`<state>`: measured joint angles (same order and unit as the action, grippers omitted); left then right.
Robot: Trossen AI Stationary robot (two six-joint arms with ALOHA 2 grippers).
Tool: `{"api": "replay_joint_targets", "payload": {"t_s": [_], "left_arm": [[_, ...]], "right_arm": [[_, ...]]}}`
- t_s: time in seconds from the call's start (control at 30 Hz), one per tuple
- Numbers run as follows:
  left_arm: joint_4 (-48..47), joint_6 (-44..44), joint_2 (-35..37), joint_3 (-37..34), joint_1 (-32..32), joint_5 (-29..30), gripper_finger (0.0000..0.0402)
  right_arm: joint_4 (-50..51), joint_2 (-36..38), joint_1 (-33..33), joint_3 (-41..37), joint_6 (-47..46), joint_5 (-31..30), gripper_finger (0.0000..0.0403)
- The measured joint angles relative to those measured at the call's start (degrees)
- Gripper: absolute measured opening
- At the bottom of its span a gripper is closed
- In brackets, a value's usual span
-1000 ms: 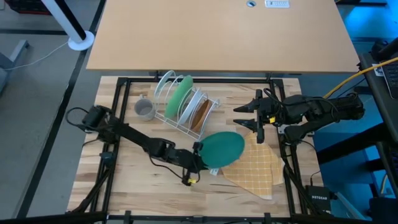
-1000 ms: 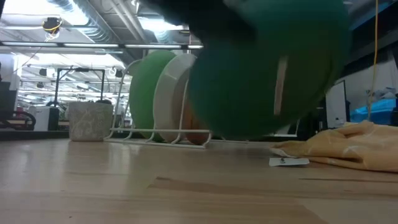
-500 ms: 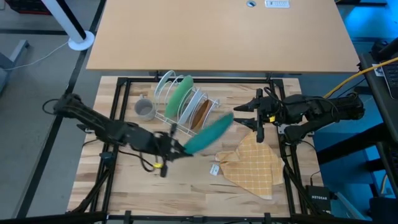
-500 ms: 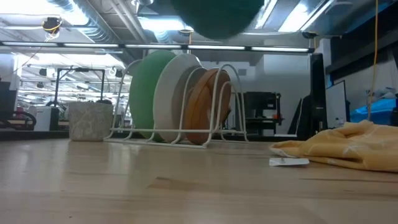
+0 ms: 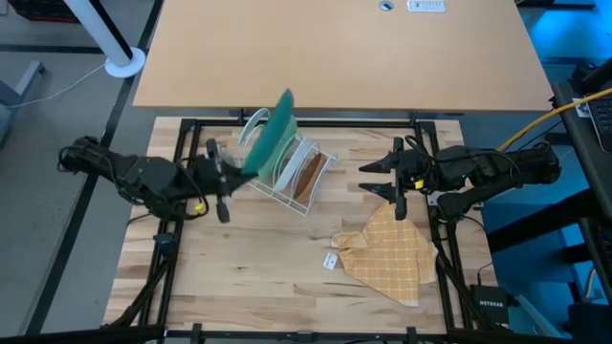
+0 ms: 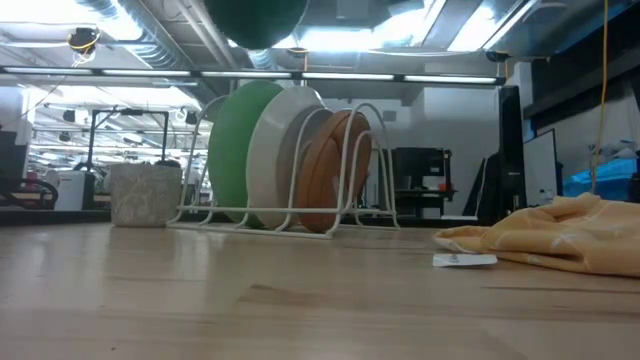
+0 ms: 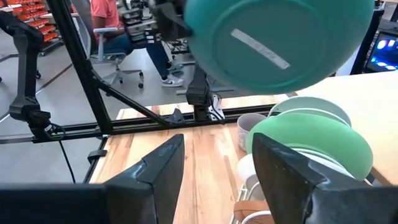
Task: Sort dishes
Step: Put the dark green plate onto the top white dish rack
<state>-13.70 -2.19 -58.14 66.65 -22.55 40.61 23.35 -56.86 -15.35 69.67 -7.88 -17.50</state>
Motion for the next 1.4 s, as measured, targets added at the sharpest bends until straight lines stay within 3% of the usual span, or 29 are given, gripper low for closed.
{"api": "replay_joint_targets", "payload": {"t_s": [0.33,0.67,0.9,1.4], "left_arm": [[-11.2,6.7,2.3,-0.1,8.0,0.0,0.0002],[-12.0,13.3,2.3,-0.1,12.8,-6.8,0.0002],[-20.6,21.7,2.3,-0.2,15.3,-7.3,0.0001],[-18.0,21.2,2.6,-12.1,21.0,-9.3,0.0006]], "right_arm": [[0.0,0.0,-0.1,0.0,0.0,0.0,0.0195],[-0.1,0.0,0.0,0.0,0.0,0.0,0.0195],[-0.1,0.0,0.0,0.0,0.0,0.0,0.0195],[-0.1,0.0,0.0,0.0,0.0,-0.1,0.0195]]}}
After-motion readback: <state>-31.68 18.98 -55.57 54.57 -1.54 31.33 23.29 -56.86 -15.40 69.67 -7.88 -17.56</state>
